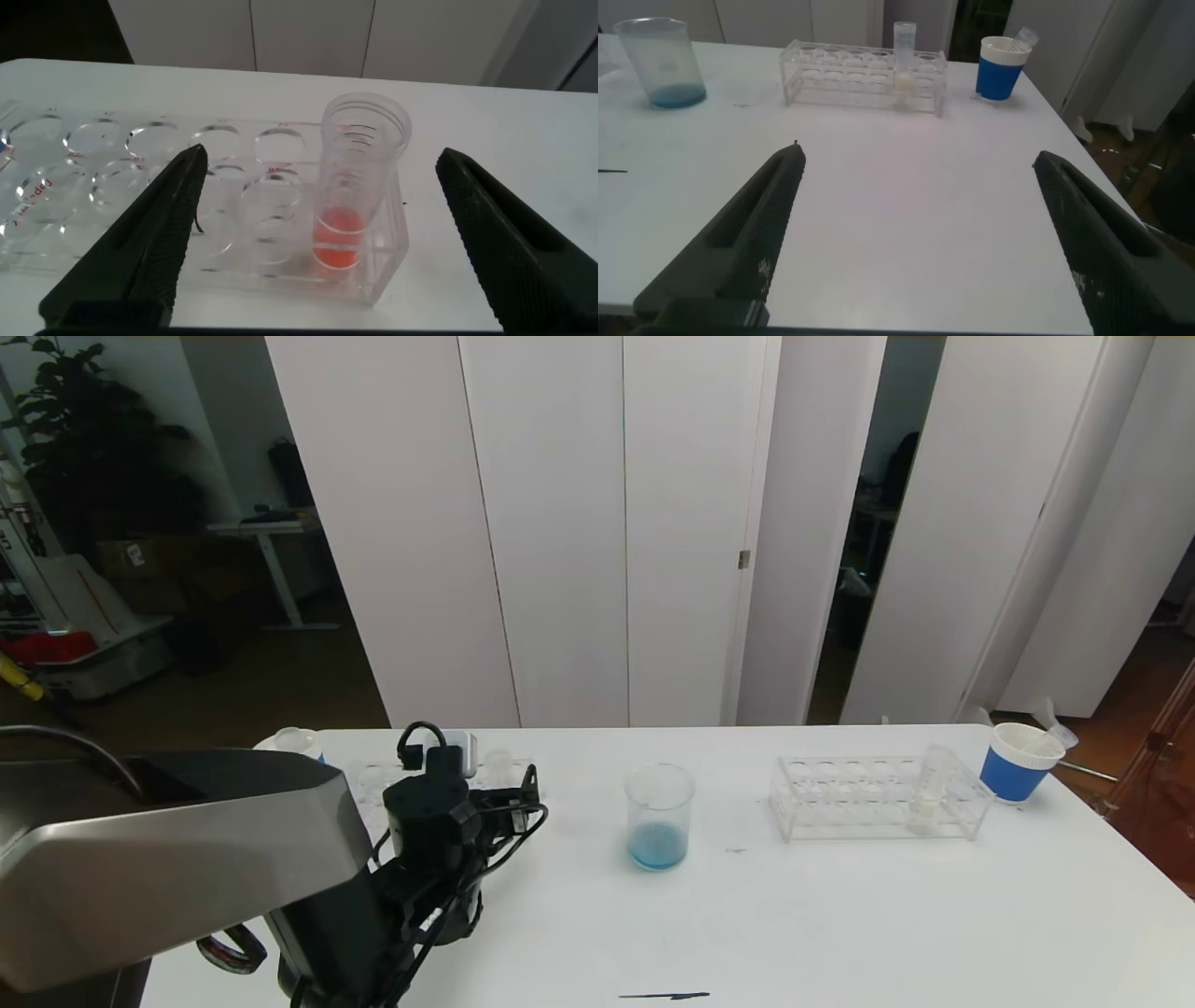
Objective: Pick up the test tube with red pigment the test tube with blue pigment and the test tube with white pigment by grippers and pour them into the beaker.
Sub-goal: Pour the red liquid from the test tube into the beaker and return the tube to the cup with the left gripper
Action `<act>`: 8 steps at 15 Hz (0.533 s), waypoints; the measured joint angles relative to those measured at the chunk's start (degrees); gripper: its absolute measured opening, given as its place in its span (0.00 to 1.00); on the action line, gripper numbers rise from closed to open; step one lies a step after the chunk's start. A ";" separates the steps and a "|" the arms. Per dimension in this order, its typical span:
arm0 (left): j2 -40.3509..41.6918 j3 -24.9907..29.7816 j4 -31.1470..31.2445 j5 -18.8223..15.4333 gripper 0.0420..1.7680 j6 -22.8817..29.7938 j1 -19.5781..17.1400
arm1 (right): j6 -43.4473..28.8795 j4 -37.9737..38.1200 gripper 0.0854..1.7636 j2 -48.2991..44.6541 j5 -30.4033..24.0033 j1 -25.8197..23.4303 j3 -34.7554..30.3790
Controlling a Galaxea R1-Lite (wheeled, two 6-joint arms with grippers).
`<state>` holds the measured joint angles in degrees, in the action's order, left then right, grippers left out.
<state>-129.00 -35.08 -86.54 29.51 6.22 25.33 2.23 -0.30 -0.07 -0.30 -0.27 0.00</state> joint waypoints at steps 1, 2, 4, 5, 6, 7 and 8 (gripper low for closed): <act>-0.63 -0.74 0.02 0.28 0.99 0.15 -0.28 | 0.00 0.00 0.99 0.00 0.00 0.00 0.00; -1.10 -1.27 0.02 0.35 0.99 0.15 -0.50 | 0.00 -0.02 0.99 0.00 -0.02 0.00 0.00; -1.68 -2.10 -0.06 0.37 0.99 0.17 -0.91 | 0.00 0.00 0.99 0.00 0.00 0.00 0.00; -1.90 -2.60 0.07 0.37 0.99 0.15 -1.06 | 0.00 0.00 0.99 0.00 -0.02 0.00 0.00; -2.17 -3.01 0.13 0.35 0.95 0.15 -1.13 | 0.00 -0.02 0.99 0.00 -0.02 0.00 0.00; -2.47 -3.44 0.33 0.30 0.82 0.15 -1.13 | 0.00 -0.02 0.99 0.00 -0.02 0.00 0.00; -2.76 -3.74 0.44 0.02 0.60 0.11 -1.13 | 0.00 -0.02 0.99 0.00 0.00 0.00 0.00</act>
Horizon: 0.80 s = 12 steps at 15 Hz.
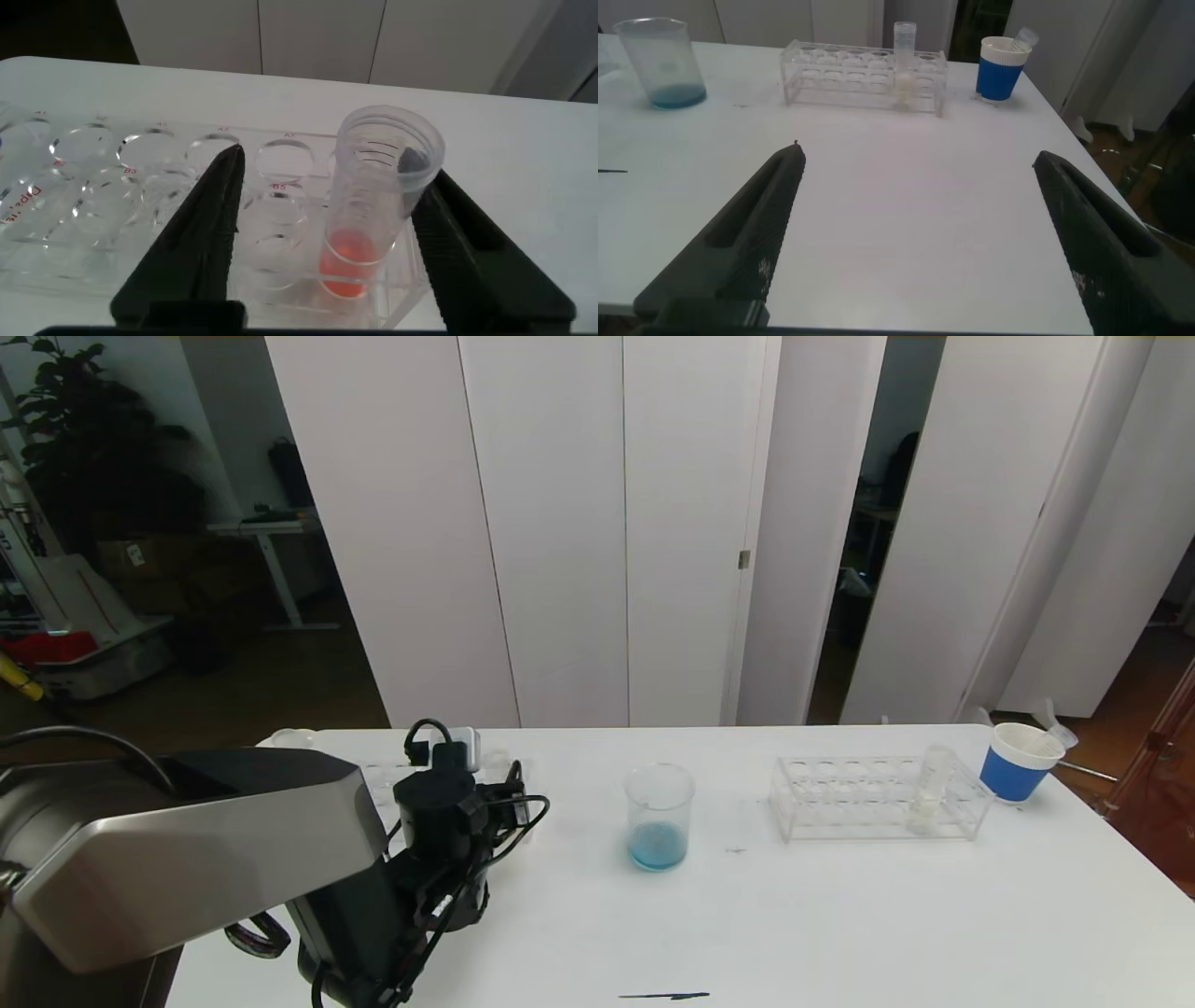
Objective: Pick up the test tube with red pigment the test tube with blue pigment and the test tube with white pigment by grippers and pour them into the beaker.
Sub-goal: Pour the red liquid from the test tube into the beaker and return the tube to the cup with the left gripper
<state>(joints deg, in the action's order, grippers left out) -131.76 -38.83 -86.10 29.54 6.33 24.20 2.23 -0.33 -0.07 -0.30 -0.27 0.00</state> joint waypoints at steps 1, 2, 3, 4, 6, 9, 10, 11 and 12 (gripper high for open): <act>-0.22 -0.23 -0.11 -0.66 0.34 -0.07 0.16 | 0.02 0.00 0.99 0.00 -0.02 0.00 0.00; -0.41 -0.23 -0.13 -0.79 0.23 -0.11 0.07 | 0.02 0.02 0.99 0.00 0.01 0.00 0.00; -0.52 -0.26 -0.20 -0.82 0.26 -0.24 0.07 | 0.02 0.00 0.99 0.00 -0.02 0.05 0.00; -0.60 -0.23 -0.20 -0.71 0.38 -0.29 0.05 | 0.02 0.00 0.99 0.00 0.01 -0.06 0.00; -0.77 -0.30 -0.30 -0.63 0.31 -0.40 0.07 | 0.00 0.00 0.99 0.00 0.01 0.02 0.00; -0.93 -0.33 -0.30 -0.52 0.31 -0.44 0.18 | 0.02 0.02 0.99 0.00 0.00 0.00 0.00; -0.94 -0.37 -0.28 -0.51 0.31 -0.43 0.18 | 0.02 0.02 0.99 0.00 -0.02 0.00 0.00; -0.96 -0.41 -0.26 -0.51 0.31 -0.40 0.18 | 0.02 0.00 0.99 0.00 -0.02 0.00 0.00; -0.99 -0.48 -0.22 -0.51 0.31 -0.43 0.22 | 0.02 0.02 0.99 0.00 -0.02 0.00 0.00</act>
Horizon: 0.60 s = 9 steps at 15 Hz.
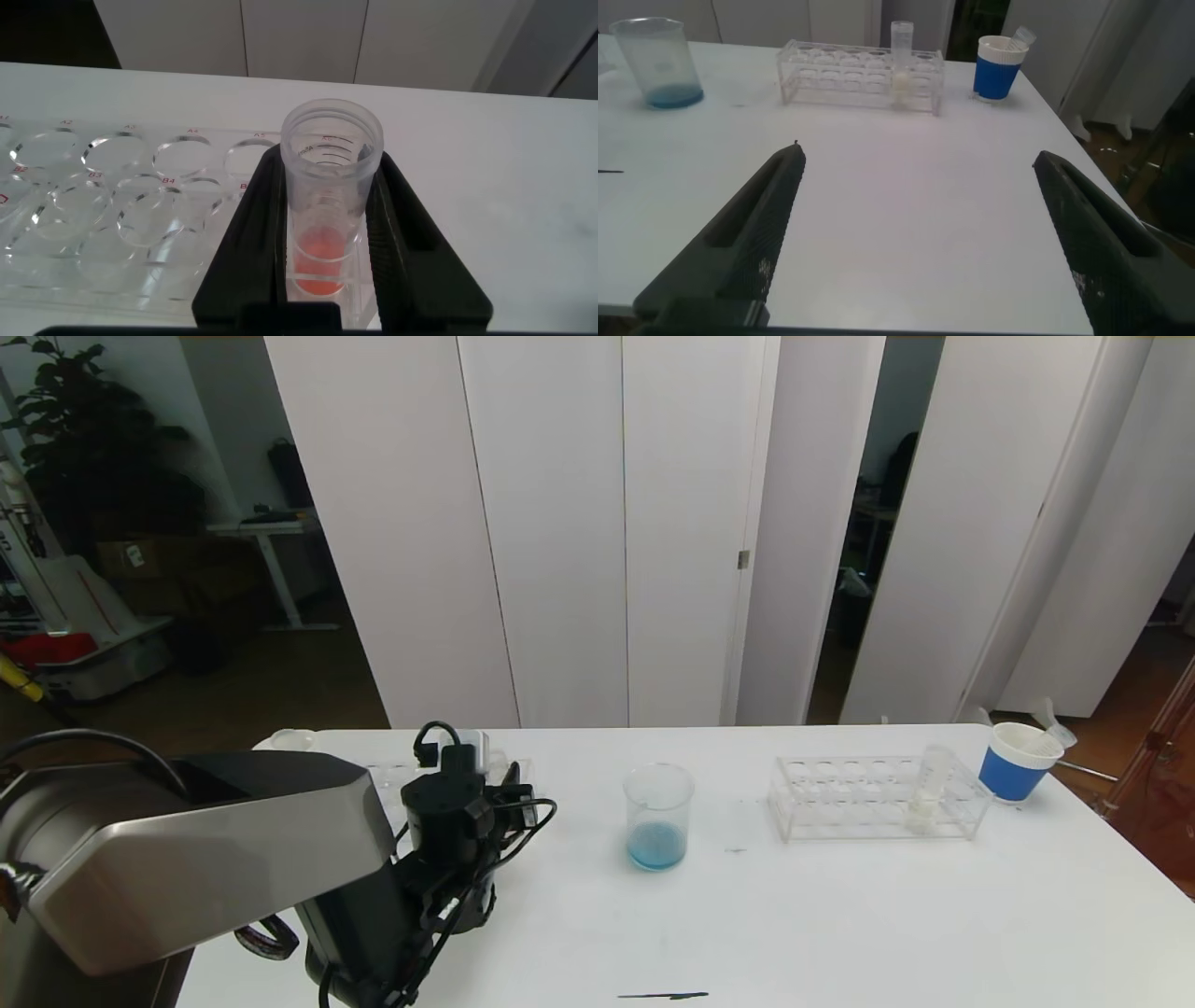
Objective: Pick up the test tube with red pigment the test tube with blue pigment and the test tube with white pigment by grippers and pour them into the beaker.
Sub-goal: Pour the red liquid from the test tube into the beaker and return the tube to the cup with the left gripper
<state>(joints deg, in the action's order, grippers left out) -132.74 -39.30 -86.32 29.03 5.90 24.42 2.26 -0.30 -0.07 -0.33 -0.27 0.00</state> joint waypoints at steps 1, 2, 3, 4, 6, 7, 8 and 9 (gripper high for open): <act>0.00 -0.05 0.00 0.00 0.31 -0.09 0.00 | 0.00 0.00 0.99 0.00 -0.02 0.00 0.00; 0.00 -0.05 0.05 0.00 0.31 -0.15 0.00 | 0.00 -0.02 0.99 0.00 0.00 0.00 0.00; 0.02 -0.05 0.07 0.00 0.31 -0.28 0.00 | -0.02 0.00 0.99 0.00 0.00 0.00 0.00; 0.13 -0.02 0.05 -0.01 0.31 -0.32 0.00 | 0.00 -0.02 0.99 0.00 0.00 0.00 0.00; 0.57 0.20 0.13 -0.17 0.31 -0.34 0.09 | 0.00 -0.02 0.99 0.00 0.02 0.00 0.00; 0.77 0.33 0.09 -0.20 0.31 -0.41 0.13 | 0.00 -0.02 0.99 0.00 0.00 0.00 0.00; 1.01 0.50 0.02 -0.23 0.31 -0.45 0.17 | 0.00 -0.02 0.99 0.00 0.00 0.00 0.00; 1.27 0.66 -0.06 -0.23 0.31 -0.52 0.27 | 0.00 0.00 0.99 0.00 0.02 0.00 0.00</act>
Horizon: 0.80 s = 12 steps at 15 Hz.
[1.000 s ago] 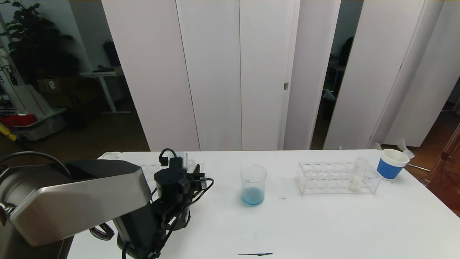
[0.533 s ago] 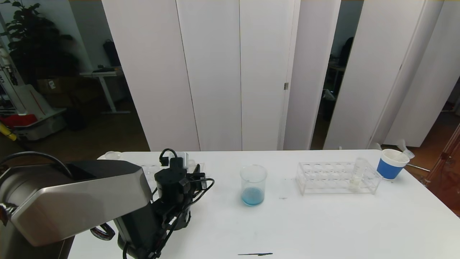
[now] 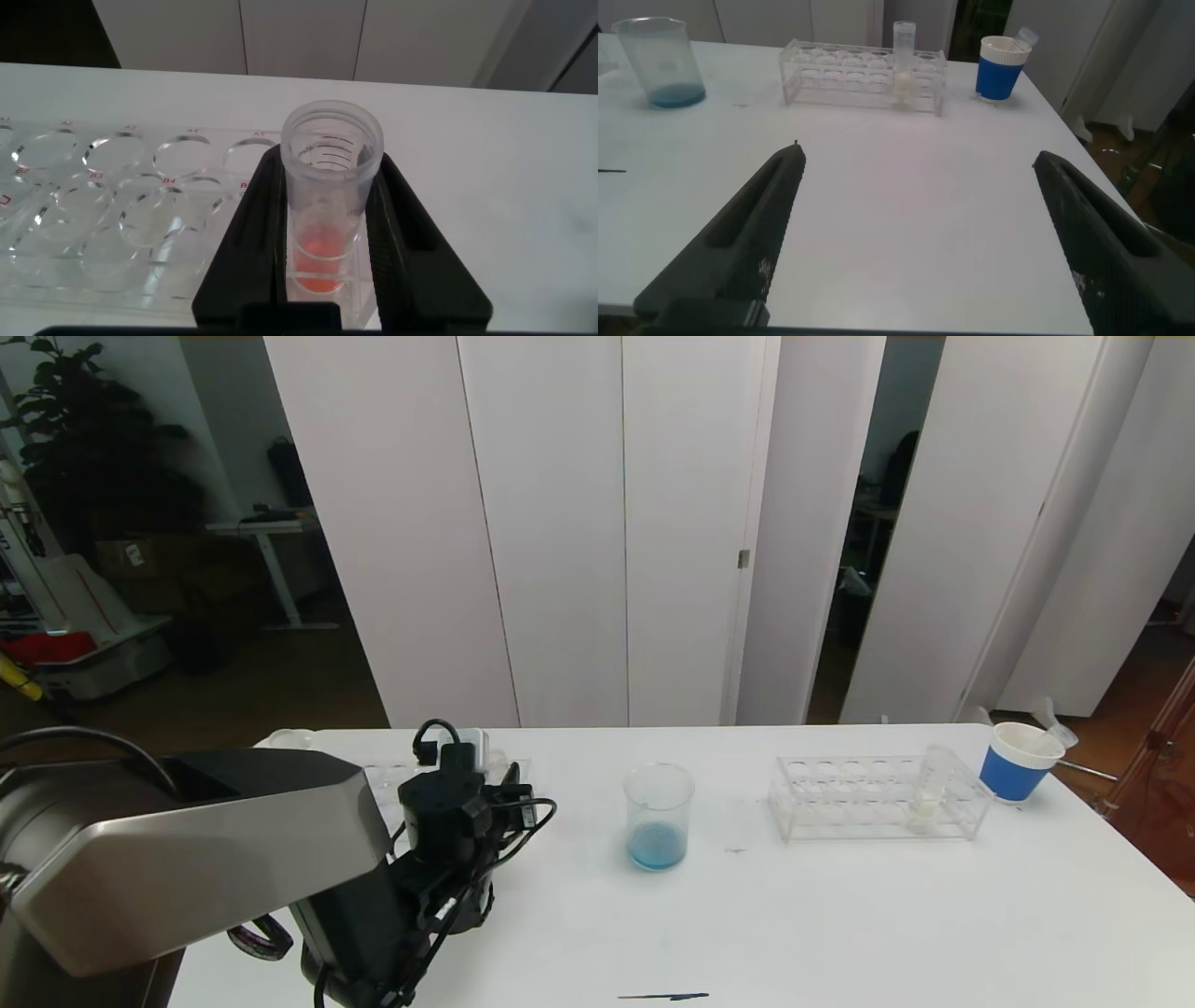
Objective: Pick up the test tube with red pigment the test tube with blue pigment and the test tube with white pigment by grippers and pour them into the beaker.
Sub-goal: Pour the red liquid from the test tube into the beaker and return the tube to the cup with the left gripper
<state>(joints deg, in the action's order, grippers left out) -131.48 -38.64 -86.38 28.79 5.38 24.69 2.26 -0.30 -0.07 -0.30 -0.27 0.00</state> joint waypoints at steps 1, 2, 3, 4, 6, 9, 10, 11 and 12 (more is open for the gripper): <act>0.30 0.12 -0.17 0.01 0.31 0.00 0.06 | 0.00 0.00 0.99 0.00 -0.02 0.00 0.00; 0.66 0.17 -0.28 0.04 0.31 -0.06 0.12 | -0.02 -0.02 0.99 0.00 0.00 0.00 0.00; 1.02 0.23 -0.46 0.23 0.31 -0.09 0.15 | 0.00 0.00 0.99 0.00 -0.02 0.00 0.00; 1.46 0.23 -0.49 0.26 0.31 -0.50 0.17 | 0.00 -0.02 0.99 0.00 0.00 0.00 0.00; 2.43 0.28 -0.46 0.15 0.31 -2.84 0.20 | 0.02 0.00 0.99 0.00 0.00 0.00 0.00; 4.57 0.11 -0.46 0.15 0.31 -5.62 0.15 | 0.00 0.00 0.99 0.00 0.00 0.00 0.00; 5.45 -0.07 -0.41 0.23 0.31 -6.03 0.09 | 0.00 -0.02 0.99 0.00 0.00 0.00 0.00; 6.34 -0.13 -0.02 0.17 0.31 -6.31 -0.02 | 0.00 0.00 0.99 0.00 -0.02 0.00 0.00; 7.28 -0.35 0.59 0.06 0.31 -6.72 0.00 | 0.00 -0.02 0.99 0.00 -0.02 0.00 0.00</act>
<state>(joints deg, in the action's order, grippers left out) -124.20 -39.00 -85.80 28.86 -1.34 24.69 2.26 -0.33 -0.07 -0.33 -0.27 0.00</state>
